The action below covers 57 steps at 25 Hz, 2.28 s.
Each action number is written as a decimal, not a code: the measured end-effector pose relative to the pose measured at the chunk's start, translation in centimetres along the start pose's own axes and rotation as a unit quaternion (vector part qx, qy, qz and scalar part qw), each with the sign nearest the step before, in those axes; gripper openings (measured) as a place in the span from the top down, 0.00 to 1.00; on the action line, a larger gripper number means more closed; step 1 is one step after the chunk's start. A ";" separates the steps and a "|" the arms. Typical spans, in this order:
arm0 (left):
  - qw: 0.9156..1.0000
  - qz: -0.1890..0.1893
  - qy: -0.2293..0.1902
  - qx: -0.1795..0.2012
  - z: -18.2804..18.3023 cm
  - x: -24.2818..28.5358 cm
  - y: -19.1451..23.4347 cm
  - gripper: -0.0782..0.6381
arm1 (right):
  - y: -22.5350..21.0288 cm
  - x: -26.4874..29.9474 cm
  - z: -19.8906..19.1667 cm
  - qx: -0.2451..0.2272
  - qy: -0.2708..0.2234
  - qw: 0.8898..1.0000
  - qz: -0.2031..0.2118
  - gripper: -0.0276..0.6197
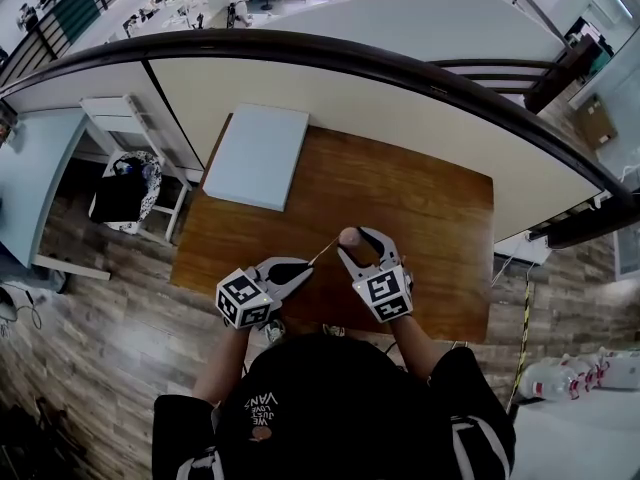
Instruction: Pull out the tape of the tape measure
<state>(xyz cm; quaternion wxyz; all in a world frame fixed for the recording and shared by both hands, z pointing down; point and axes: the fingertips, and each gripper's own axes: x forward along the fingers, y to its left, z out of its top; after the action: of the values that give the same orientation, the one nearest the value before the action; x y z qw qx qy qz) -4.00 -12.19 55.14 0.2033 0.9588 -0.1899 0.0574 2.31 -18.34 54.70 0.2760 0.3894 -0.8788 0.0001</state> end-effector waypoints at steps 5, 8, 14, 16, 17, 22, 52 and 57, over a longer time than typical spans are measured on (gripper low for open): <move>1.000 0.000 0.000 -0.014 -0.4 -1.1 -0.2 0.87 | -1.6 0.0 -0.5 0.025 0.004 0.999 -0.020 0.61; 1.000 0.002 -0.011 -0.029 -0.4 -2.0 0.1 0.87 | -2.9 -0.2 -0.9 0.038 0.008 0.999 -0.034 0.61; 1.000 -0.005 -0.002 -0.030 -0.8 -2.8 -0.4 0.87 | -4.6 -0.6 -2.3 0.063 0.021 0.996 -0.061 0.61; 0.999 -0.008 0.002 -0.034 -1.1 -3.1 -0.5 0.87 | -5.7 -1.0 -3.3 0.083 0.026 0.993 -0.074 0.61; 0.999 -0.009 0.004 -0.036 -1.2 -3.2 -0.4 0.87 | -6.2 -1.2 -3.8 0.088 0.030 0.993 -0.079 0.61; 0.999 -0.022 0.017 -0.040 -1.6 -2.7 -0.2 0.87 | -6.7 -1.9 -5.2 0.098 0.041 0.991 -0.083 0.61; 0.990 0.019 0.093 -0.108 -1.0 13.6 12.2 0.87 | -14.2 -0.7 -13.1 0.205 0.070 0.971 -0.106 0.61; 0.982 0.055 0.134 -0.118 -2.7 16.0 15.6 0.87 | -15.1 1.3 -15.7 0.231 0.089 0.963 -0.104 0.61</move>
<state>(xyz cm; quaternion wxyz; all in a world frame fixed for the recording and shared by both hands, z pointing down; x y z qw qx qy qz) 4.59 -29.76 66.32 0.3353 0.8998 -0.2189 0.1733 19.49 -26.38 65.38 0.2545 0.5300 -0.7815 0.2087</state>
